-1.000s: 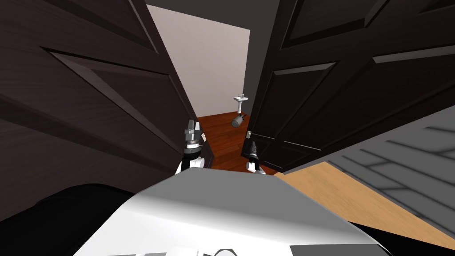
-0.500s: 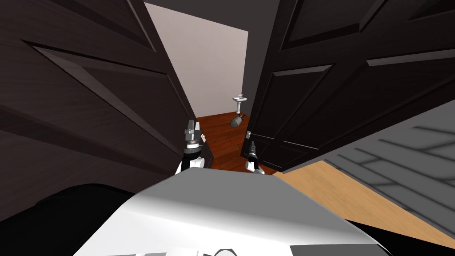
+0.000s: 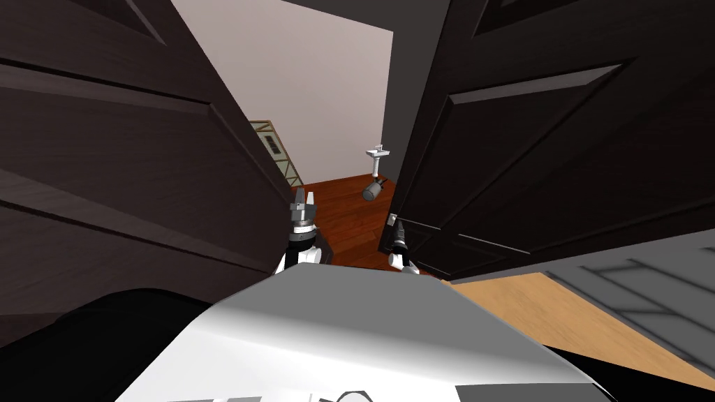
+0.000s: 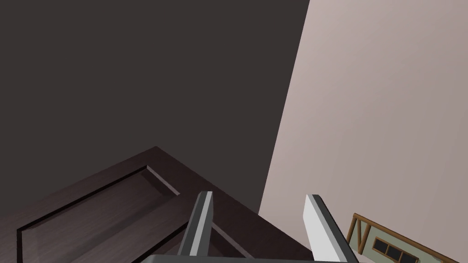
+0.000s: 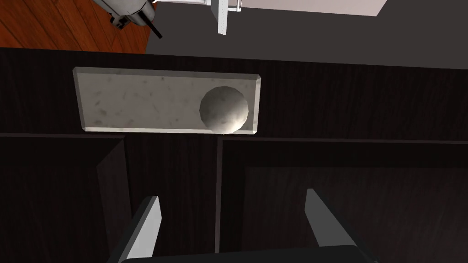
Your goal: Push the door open
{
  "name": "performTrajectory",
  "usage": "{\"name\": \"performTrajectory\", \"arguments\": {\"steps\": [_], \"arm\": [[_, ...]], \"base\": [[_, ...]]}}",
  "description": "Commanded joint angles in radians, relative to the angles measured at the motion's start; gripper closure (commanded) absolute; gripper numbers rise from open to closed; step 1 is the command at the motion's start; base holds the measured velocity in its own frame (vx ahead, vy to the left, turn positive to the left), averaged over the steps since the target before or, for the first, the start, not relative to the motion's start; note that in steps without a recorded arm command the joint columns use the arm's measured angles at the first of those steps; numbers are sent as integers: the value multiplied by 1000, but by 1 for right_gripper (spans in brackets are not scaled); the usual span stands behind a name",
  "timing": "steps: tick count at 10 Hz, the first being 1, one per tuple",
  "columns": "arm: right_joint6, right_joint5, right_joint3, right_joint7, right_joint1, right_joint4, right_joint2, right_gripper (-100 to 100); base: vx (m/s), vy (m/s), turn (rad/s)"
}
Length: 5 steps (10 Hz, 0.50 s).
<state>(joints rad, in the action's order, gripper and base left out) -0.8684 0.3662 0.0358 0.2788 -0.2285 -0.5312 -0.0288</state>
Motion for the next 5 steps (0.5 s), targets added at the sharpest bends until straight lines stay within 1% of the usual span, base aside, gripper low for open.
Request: {"name": "performTrajectory", "arguments": {"steps": [1,2,4,5], "arm": [[0,1,3,-2,0,1,5,-100],[0,2,4,-2,-1,2,10,-100],[0,4,8,-4,-2,3,34,-100],[0,4,8,-4,-2,3,34,-100]], "base": [[225,-7,26],[216,-11,20],[211,-10,30],[121,-13,-21]]}}
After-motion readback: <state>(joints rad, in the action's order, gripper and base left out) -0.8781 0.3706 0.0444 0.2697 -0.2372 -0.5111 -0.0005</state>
